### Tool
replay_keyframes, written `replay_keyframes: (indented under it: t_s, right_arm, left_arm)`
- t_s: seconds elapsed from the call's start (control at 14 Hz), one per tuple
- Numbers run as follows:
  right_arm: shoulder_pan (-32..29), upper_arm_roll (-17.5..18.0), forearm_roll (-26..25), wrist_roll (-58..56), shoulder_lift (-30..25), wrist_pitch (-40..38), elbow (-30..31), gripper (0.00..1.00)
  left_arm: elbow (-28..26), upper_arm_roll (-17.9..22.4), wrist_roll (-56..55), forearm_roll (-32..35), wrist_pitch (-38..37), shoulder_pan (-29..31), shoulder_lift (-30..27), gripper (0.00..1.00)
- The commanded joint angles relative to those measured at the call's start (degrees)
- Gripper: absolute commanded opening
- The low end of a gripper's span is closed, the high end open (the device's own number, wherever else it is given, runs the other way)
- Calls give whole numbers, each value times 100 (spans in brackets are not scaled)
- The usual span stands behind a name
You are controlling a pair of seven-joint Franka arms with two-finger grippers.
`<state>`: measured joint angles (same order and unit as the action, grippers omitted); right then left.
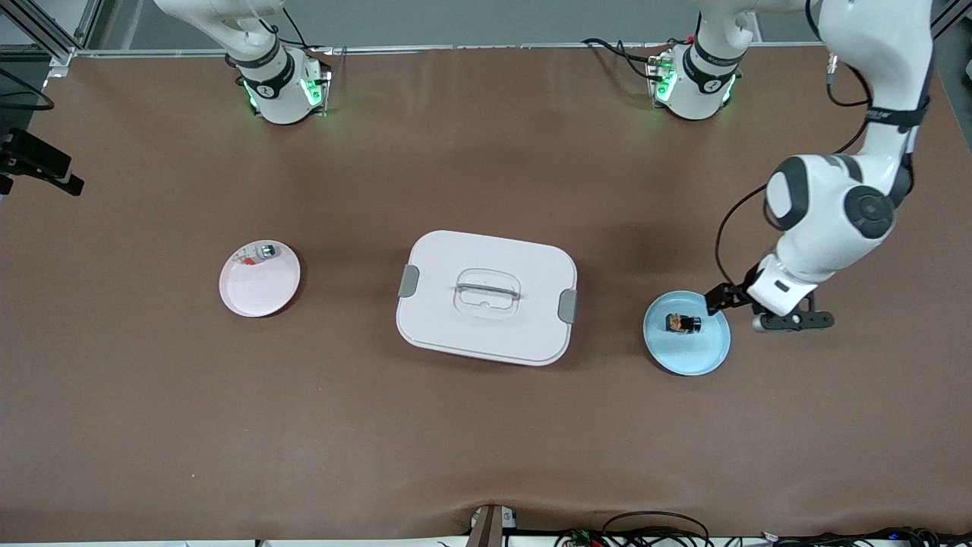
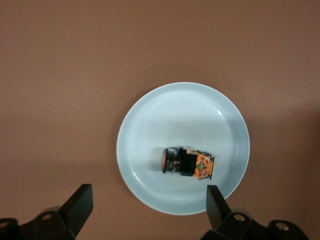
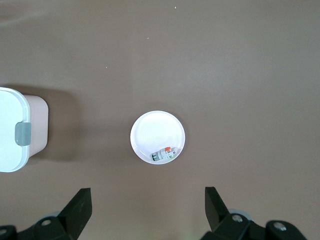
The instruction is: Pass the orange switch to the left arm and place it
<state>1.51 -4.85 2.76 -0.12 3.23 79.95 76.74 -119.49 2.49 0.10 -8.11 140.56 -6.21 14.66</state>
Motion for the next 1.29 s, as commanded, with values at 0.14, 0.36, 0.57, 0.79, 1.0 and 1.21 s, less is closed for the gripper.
replay_keyframes:
  t_s: [0.14, 0.36, 0.57, 0.79, 1.0, 1.21]
  right_arm:
    - [25, 10, -21, 100, -164, 3, 174, 100]
    - [25, 10, 49, 117, -173, -50, 192, 100]
    - [16, 2, 67, 109, -182, -129, 192, 100]
    - [25, 10, 67, 100, -173, -129, 192, 100]
    - [25, 10, 67, 100, -182, -129, 192, 100]
    - [25, 2, 58, 91, -173, -120, 192, 100]
  left_arm:
    - [-48, 14, 140, 186, -590, 129, -787, 100]
    - [-57, -3, 148, 600, -1064, 182, -1218, 100]
    - [-48, -21, 131, 601, -1521, 235, -1684, 100]
    - [-48, -30, 52, 601, -2154, 252, -2360, 100]
    - [-5, -30, 60, 601, -2847, 331, -2940, 100]
    - [398, -56, 52, 601, -3638, 323, -3188, 100]
